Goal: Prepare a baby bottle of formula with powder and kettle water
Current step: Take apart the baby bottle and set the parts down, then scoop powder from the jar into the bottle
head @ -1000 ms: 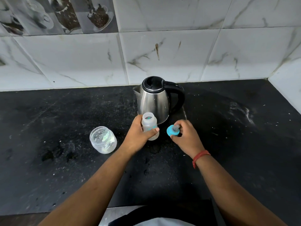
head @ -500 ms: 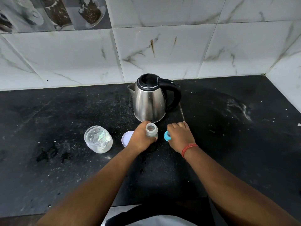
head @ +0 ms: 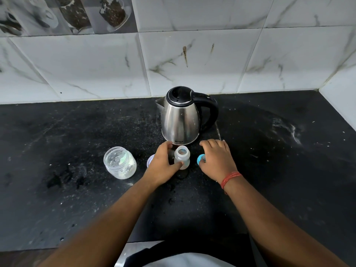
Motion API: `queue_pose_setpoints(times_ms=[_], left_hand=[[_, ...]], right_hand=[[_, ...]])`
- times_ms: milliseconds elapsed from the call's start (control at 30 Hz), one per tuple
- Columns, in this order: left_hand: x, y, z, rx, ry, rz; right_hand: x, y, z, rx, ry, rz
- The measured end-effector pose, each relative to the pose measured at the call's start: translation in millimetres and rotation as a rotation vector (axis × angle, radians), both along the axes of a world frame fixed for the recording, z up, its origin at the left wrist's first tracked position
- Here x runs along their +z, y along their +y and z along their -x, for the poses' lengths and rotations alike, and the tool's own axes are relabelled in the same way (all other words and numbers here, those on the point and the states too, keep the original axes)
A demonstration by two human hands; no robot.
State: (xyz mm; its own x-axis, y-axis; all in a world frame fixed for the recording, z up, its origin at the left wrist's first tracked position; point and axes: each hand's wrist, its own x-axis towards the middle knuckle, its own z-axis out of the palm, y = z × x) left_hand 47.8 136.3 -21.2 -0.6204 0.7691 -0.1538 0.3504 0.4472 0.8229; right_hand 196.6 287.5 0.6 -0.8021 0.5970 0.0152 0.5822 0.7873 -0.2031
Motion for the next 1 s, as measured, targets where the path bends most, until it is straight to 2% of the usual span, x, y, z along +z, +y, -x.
queue_pose_setpoints(times_ms=[133,300,500,733,1000], left_hand=[[11,-18,4,-0.065,0.142,-0.059],[40,-43,20,0.012,0.327,-0.19],[61,-89,53,0.242,0.441,-0.217],[46,-136,81,0.308,0.334,-0.125],[14,-155,87,0.195,0.104,0.019]], right_hand=[[14,-10,4,0.026,0.177,-0.026],[38,-32,32,0.147,0.358,-0.027],[47,-75,73,0.326,0.312,0.057],[43,-116,114,0.442,0.109,0.208],[23,-132,135,0.518,-0.065,0.257]])
